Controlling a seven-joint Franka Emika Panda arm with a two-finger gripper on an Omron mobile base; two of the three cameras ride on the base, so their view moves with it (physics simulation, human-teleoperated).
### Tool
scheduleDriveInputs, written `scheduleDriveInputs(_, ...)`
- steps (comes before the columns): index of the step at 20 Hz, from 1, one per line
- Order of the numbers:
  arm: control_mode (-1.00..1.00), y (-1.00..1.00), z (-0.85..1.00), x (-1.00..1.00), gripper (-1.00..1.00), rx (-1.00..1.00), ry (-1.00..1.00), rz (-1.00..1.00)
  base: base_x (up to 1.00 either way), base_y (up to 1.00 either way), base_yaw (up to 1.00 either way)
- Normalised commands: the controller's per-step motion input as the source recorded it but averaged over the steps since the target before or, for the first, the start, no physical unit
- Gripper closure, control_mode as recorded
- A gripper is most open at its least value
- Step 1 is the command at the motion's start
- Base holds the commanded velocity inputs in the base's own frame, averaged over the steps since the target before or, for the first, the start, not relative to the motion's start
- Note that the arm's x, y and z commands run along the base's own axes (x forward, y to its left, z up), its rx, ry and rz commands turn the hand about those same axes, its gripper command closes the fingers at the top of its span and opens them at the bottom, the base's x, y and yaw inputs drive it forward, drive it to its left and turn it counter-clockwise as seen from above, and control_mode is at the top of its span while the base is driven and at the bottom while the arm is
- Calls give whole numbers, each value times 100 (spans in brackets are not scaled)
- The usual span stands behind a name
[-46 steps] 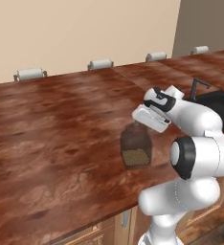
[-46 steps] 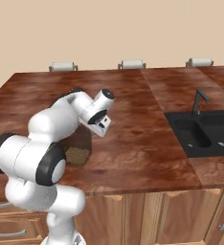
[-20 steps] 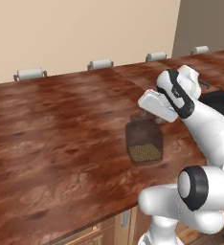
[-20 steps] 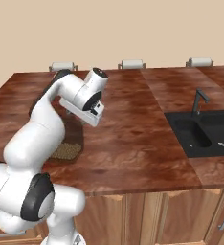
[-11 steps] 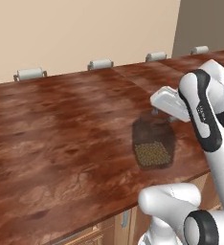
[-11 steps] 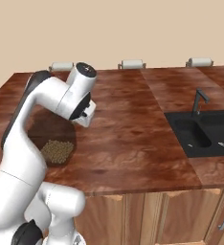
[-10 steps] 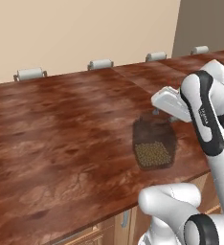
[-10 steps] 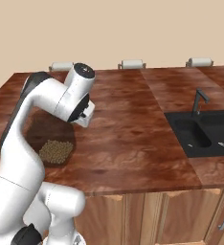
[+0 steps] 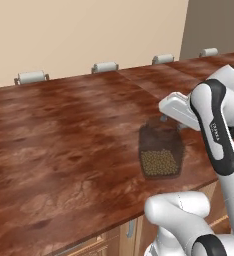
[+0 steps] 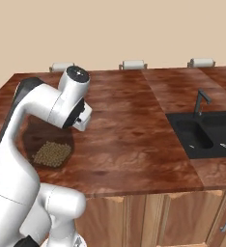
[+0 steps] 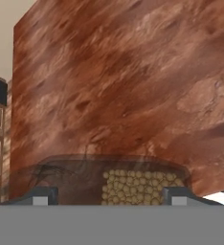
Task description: Pick the jar and jar from the dining table and place them in the open cabinet. Close the cabinet after placing the objects.
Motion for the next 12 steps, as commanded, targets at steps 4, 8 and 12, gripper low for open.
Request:
scheduleDriveInputs(4, -100, 0, 0, 0, 100, 0, 0, 0, 0, 0, 0)
scheduleDriveInputs(8, 100, 0, 0, 0, 100, 0, 0, 0, -1, 0, 0)
scheduleDriveInputs(12, 100, 0, 0, 0, 100, 0, 0, 0, -37, 27, 0)
